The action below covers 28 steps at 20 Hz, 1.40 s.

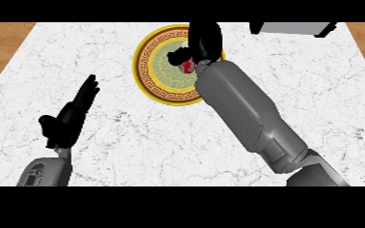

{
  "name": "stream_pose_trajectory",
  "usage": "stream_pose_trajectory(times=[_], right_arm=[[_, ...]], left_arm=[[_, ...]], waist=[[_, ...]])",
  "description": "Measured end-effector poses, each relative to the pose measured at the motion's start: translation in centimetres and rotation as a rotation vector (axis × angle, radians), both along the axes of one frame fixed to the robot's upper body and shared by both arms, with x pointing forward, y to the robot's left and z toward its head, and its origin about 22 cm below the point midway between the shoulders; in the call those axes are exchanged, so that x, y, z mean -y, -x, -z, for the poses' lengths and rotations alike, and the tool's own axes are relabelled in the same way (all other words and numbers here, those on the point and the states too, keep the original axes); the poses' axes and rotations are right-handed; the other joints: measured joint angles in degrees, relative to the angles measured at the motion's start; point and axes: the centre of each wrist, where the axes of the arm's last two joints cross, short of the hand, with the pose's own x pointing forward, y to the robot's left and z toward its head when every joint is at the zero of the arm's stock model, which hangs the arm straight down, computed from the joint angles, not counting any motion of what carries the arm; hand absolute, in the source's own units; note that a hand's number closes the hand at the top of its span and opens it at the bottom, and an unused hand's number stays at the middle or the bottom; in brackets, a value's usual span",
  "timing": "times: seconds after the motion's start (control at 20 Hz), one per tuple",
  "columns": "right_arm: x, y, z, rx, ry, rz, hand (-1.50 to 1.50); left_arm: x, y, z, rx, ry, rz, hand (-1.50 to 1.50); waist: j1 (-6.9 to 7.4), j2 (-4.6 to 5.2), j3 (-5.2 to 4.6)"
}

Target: Pick the can from the placemat and place it in the plate

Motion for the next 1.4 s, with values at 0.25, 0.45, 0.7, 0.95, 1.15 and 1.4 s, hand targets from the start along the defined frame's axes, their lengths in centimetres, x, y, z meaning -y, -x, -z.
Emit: stream_pose_trajectory(times=[0.25,0.45,0.7,0.95,1.15,1.4], right_arm=[[0.4,-0.5,0.7,0.014,-0.122,0.043,-1.5],[1.4,-0.6,0.8,0.089,-0.283,0.079,-1.5],[4.2,-0.7,1.0,0.127,-0.489,0.082,-1.5],[9.5,-0.1,4.1,0.157,-0.594,0.057,-1.5],[14.4,0.6,5.9,0.165,-0.603,0.01,-1.5],[18.9,2.0,8.5,0.162,-0.59,-0.048,-1.5]], left_arm=[[-0.1,0.4,0.0,0.001,0.001,0.01,0.0],[-0.1,0.9,0.2,-0.002,0.0,-0.002,0.0],[-0.6,1.8,0.4,-0.005,-0.001,-0.031,0.0],[-1.2,1.9,0.7,-0.014,0.003,-0.052,0.0],[-2.0,2.2,0.3,-0.016,0.001,-0.06,0.0],[-1.6,2.5,0.1,-0.016,-0.001,-0.064,0.0]], waist=[[0.46,0.14,0.03],[-0.27,0.02,0.08],[-1.92,-0.32,0.11],[-3.24,-0.56,0.09],[-3.63,-0.74,0.08],[-3.67,-0.81,0.07]])
